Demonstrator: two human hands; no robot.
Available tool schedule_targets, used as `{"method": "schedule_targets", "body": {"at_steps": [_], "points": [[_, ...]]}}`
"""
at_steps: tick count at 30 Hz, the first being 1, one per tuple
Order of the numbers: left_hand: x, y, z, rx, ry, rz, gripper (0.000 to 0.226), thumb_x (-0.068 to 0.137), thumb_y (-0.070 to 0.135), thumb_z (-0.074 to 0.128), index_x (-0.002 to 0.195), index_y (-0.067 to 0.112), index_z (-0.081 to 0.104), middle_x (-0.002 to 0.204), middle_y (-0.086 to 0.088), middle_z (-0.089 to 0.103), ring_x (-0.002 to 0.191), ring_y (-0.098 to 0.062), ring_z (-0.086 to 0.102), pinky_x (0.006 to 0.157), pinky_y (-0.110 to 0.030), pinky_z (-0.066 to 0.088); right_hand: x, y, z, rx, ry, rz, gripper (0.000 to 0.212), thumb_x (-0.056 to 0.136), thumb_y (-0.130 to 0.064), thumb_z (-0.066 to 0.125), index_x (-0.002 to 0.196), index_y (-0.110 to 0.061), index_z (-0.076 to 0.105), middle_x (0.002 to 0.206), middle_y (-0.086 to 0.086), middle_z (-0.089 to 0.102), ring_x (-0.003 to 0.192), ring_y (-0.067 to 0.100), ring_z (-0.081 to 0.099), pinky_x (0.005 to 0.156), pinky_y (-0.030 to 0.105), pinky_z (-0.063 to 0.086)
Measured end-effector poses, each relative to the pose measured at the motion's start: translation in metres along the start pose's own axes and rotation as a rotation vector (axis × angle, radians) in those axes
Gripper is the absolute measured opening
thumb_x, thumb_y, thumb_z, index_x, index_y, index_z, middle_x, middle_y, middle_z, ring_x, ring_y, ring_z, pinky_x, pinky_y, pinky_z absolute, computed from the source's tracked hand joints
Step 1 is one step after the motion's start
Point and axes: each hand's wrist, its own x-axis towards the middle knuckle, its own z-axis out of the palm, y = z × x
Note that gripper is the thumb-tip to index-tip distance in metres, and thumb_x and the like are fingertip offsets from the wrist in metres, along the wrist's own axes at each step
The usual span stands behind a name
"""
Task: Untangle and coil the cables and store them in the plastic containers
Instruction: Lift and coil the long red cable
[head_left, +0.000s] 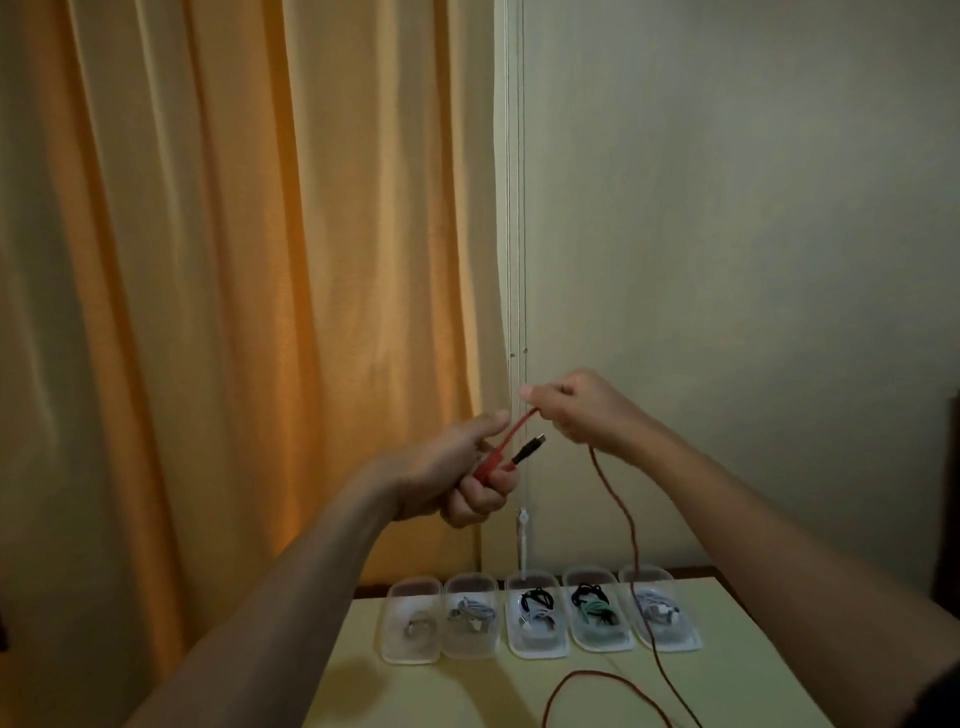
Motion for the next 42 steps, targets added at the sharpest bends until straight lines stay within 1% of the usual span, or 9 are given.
{"method": "schedule_targets", "body": {"at_steps": [5,9,12,20,25,28,32,35,42], "points": [[0.016,-0.003,-0.008,0.273,0.528,0.112,0.058,0.093,0.073,0.013,0.077,0.024,0.038,0.061,0.007,0.032,0.051,-0.01,0.027,0.05,-0.024,0.024,-0.002,-0.035,-0.003,-0.164,0.01,-0.04,0.044,0.105,-0.033,0.046,0.064,-0.02,0.058,0.05,-0.008,0.04,0.041,0.007,0.032,0.049,0.027,0.029],[0.024,0.007,-0.01,-0.015,0.843,0.366,0.039,0.107,0.034,0.025,0.076,0.017,0.042,0.062,0.0,0.04,0.053,-0.012,0.036,0.044,-0.019,0.032,-0.014,-0.034,0.017,-0.214,-0.031,-0.028,0.041,0.107,-0.035,0.039,0.076,-0.021,0.061,0.058,-0.007,0.047,0.039,-0.001,0.038,0.047,0.017,0.032],[0.026,0.017,-0.004,-0.161,0.922,0.5,0.034,0.102,0.018,0.029,0.076,0.012,0.05,0.066,-0.005,0.06,0.064,-0.018,0.055,0.065,-0.031,0.044,-0.021,-0.019,0.035,-0.128,-0.06,-0.021,0.041,0.107,-0.04,0.036,0.079,-0.022,0.059,0.061,-0.007,0.049,0.043,-0.001,0.04,0.054,0.021,0.036],[0.009,0.032,0.01,-0.564,0.388,0.735,0.037,0.098,0.024,0.027,0.062,0.022,0.036,0.049,0.007,0.023,0.041,-0.01,0.017,0.044,-0.026,0.019,-0.024,0.01,0.044,0.333,-0.13,-0.022,0.044,0.096,-0.054,0.048,0.068,-0.02,0.049,0.056,-0.005,0.04,0.048,0.01,0.032,0.047,0.022,0.029],[-0.005,0.025,0.001,-0.476,-0.139,0.441,0.038,0.099,0.04,0.029,0.065,0.024,0.036,0.048,0.011,0.022,0.036,-0.007,0.019,0.037,-0.021,0.016,-0.017,0.013,0.023,0.294,-0.051,-0.009,0.049,0.089,-0.057,0.055,0.063,-0.016,0.053,0.052,-0.004,0.044,0.045,0.012,0.034,0.047,0.022,0.031],[0.003,0.015,-0.001,-0.392,-0.247,0.199,0.041,0.097,0.051,0.031,0.066,0.024,0.037,0.049,0.013,0.025,0.037,-0.005,0.017,0.034,-0.018,0.015,-0.004,-0.006,0.009,0.239,-0.049,0.001,0.05,0.09,-0.054,0.056,0.069,-0.009,0.056,0.05,-0.007,0.046,0.045,0.01,0.034,0.047,0.022,0.029],[0.013,0.007,-0.003,-0.077,0.022,-0.018,0.057,0.096,0.067,0.017,0.064,0.024,0.037,0.05,0.012,0.027,0.039,-0.005,0.019,0.039,-0.021,0.012,0.01,-0.032,-0.003,-0.017,-0.006,-0.006,0.048,0.103,-0.037,0.05,0.06,-0.019,0.057,0.045,-0.011,0.044,0.038,0.004,0.034,0.044,0.016,0.031],[0.02,0.003,-0.005,0.02,0.417,0.106,0.063,0.092,0.075,0.012,0.071,0.022,0.039,0.056,0.009,0.029,0.047,-0.007,0.02,0.044,-0.021,0.015,0.004,-0.04,0.001,-0.157,-0.009,-0.068,0.043,0.104,-0.03,0.048,0.064,-0.017,0.059,0.049,-0.01,0.04,0.036,0.002,0.033,0.041,0.011,0.029],[0.035,0.002,-0.003,-0.46,0.939,0.535,0.039,0.106,0.032,0.031,0.076,0.014,0.049,0.055,0.001,0.05,0.049,-0.013,0.047,0.056,-0.027,0.039,-0.019,-0.005,0.052,0.016,-0.062,-0.02,0.044,0.106,-0.044,0.037,0.07,-0.024,0.053,0.06,-0.009,0.045,0.045,0.004,0.037,0.052,0.025,0.034]]}}
